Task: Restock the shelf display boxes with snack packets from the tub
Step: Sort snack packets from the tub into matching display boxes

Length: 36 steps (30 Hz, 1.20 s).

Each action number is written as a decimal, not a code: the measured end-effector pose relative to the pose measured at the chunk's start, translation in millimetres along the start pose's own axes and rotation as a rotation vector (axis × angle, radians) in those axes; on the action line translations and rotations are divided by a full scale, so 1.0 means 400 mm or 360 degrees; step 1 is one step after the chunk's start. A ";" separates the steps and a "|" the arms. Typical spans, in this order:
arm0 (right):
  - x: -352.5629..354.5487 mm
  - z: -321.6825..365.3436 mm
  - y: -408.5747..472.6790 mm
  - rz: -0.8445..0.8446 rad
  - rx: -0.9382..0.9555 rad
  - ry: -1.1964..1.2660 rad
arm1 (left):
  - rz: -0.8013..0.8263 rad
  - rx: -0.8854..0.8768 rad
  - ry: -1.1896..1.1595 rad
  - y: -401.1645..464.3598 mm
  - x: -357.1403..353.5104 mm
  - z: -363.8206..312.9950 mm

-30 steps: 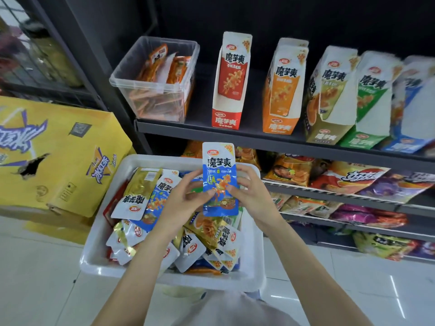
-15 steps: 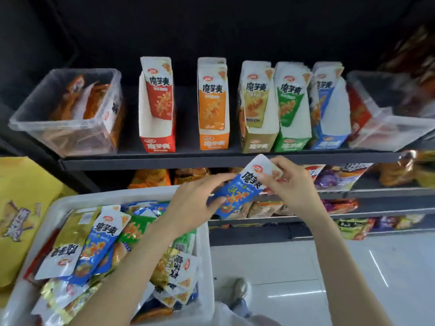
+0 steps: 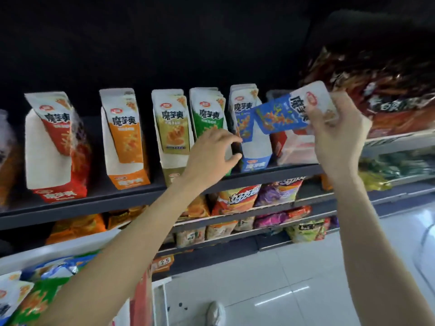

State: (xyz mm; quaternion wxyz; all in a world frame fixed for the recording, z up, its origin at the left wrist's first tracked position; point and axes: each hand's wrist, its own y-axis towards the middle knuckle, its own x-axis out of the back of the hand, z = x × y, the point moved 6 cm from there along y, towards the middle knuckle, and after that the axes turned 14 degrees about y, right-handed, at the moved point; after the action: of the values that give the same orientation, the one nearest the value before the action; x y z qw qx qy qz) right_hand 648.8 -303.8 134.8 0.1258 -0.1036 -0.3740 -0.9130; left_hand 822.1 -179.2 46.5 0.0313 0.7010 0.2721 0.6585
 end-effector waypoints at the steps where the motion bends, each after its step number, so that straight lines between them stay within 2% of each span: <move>1: -0.027 -0.011 0.026 0.0035 0.0039 -0.0045 | 0.0000 -0.0053 0.0077 0.015 -0.017 -0.012; 5: -0.163 -0.050 0.105 0.0388 0.0217 -0.0415 | 0.0044 -0.0155 0.0395 0.049 -0.069 -0.034; 9: -0.291 -0.124 0.145 0.0924 0.0124 -0.0656 | 0.0044 -0.0156 0.0410 0.055 -0.084 -0.032; 12: -0.351 -0.172 0.162 0.1140 0.0207 -0.0723 | 0.0008 -0.0158 0.0405 0.053 -0.088 -0.033; 15: -0.376 -0.180 0.175 0.1055 0.0260 -0.0648 | -0.0016 -0.0151 0.0409 0.053 -0.089 -0.028; 20: -0.330 -0.155 0.142 0.0541 0.0471 -0.0367 | -0.0020 -0.0135 0.0324 0.049 -0.088 -0.023; 22: -0.297 -0.145 0.103 0.0393 0.0460 -0.0273 | -0.0030 -0.0130 0.0270 0.045 -0.081 -0.023; 27: -0.223 -0.063 -0.038 0.0277 0.0372 0.0015 | -0.0341 0.0012 0.0011 -0.008 0.000 -0.012; 31: -0.216 0.048 -0.195 0.0436 0.0197 0.0308 | -0.0706 0.0274 -0.0425 -0.149 0.121 0.036; 33: -0.246 0.104 -0.283 0.0643 0.0166 0.0385 | -0.0773 0.0413 -0.0659 -0.251 0.170 0.078; 36: -0.325 0.175 -0.424 0.1065 0.0181 0.0441 | -0.0753 0.0587 -0.0667 -0.426 0.219 0.152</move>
State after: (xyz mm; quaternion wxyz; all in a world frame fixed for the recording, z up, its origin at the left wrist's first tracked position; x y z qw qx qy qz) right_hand 726.5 -117.5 35.4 0.4725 -0.0885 -0.3491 -0.8044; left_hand 819.8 21.7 49.6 0.1109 0.7321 0.5287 0.4151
